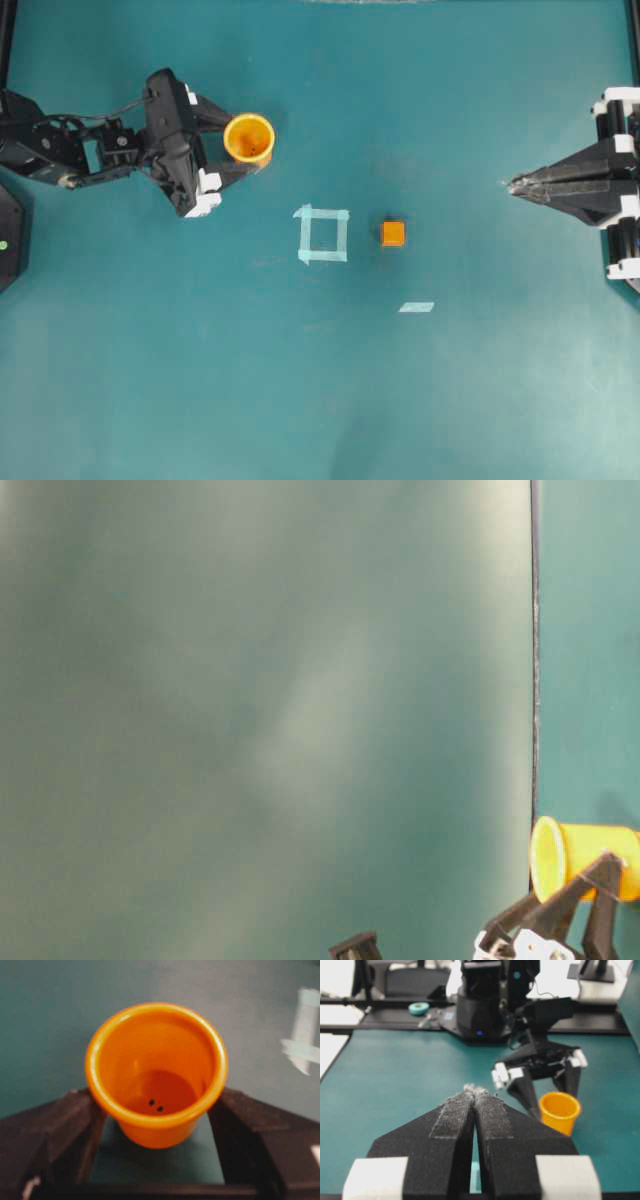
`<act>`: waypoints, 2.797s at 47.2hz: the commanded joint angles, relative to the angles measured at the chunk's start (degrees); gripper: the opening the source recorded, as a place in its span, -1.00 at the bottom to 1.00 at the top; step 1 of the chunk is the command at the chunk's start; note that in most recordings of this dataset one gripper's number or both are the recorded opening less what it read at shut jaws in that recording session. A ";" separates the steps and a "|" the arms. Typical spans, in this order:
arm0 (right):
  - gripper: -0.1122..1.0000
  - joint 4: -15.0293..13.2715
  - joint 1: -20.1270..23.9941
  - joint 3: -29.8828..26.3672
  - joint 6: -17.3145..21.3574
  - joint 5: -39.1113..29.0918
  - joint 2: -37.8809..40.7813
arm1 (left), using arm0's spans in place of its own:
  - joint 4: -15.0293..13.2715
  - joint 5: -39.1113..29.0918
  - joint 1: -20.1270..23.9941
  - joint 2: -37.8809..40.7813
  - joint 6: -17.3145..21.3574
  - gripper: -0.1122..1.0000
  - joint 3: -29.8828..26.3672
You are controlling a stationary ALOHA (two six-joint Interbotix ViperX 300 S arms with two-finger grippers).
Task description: Move the cup backward with left arm.
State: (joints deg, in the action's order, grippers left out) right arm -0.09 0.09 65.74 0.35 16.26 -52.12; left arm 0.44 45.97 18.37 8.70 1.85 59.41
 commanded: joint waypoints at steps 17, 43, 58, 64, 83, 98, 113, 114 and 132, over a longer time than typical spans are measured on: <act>-0.81 0.18 0.00 -1.85 0.09 0.26 0.18 | 0.35 -2.99 6.77 -0.44 -0.09 0.36 -3.96; -0.81 0.18 0.00 -1.93 0.09 0.18 0.18 | 0.44 -6.68 14.77 0.70 -0.18 0.36 -8.35; -0.81 0.09 0.00 -2.37 0.09 0.26 0.18 | 0.44 -7.65 17.49 2.46 -0.44 0.36 -11.16; -0.81 0.09 0.00 -2.46 0.09 0.09 0.18 | 0.35 -7.73 18.28 2.81 -0.53 0.36 -11.51; -0.81 0.09 0.00 -2.64 0.09 -0.44 0.18 | 0.44 -7.65 19.42 2.81 -0.62 0.36 -11.87; -0.81 0.18 0.00 -2.64 0.09 -0.44 0.18 | 0.35 -7.47 19.42 2.81 -0.62 0.36 -11.87; -0.81 0.09 0.00 -2.72 0.09 -0.44 0.18 | 0.35 -7.38 19.42 2.81 -0.62 0.36 -11.87; -0.81 0.18 0.00 -2.72 0.09 -0.44 0.18 | 0.44 -7.38 19.42 2.81 -0.62 0.36 -11.87; -0.81 0.18 0.00 -2.72 0.09 -0.62 0.18 | 0.44 -7.38 19.60 2.81 -0.62 0.36 -11.87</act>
State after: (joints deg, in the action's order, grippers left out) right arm -0.09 0.09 64.86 0.35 15.38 -52.12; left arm 0.70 38.06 37.71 12.30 1.32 48.60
